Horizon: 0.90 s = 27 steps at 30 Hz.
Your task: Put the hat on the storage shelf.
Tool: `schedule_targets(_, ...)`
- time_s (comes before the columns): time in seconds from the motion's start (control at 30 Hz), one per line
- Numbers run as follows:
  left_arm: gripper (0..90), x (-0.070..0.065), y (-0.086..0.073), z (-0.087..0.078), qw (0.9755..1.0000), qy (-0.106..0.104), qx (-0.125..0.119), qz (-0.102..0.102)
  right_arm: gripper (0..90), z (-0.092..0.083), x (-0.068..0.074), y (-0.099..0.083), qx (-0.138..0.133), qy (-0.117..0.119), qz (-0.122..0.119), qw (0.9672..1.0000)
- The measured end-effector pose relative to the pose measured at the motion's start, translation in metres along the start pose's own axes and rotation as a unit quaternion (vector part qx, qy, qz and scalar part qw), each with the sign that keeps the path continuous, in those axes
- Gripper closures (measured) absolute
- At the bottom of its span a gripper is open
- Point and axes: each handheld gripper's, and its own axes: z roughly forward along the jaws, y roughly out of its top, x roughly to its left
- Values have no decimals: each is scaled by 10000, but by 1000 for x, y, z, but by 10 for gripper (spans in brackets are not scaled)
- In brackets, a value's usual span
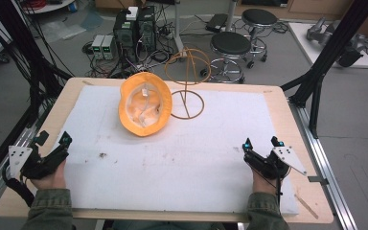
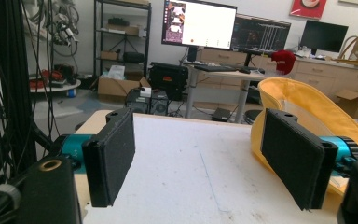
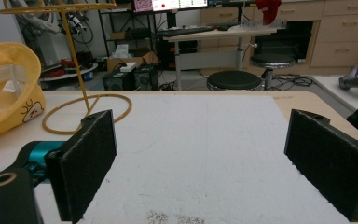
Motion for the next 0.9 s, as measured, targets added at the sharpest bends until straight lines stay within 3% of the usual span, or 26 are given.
schedule_targets(0.13,278,0,0,1,10000,54,54,-14,80,0,0,0,29,-5,4,10000)
schedule_targets(0.5,268,-1,0,-4,9997,-228,-68,-45,80,0,0,0,48,36,-1,10000)
schedule_targets(0.9,293,-1,4,2,9998,-172,21,-27,80,2,-1,-1,70,48,82,9999)
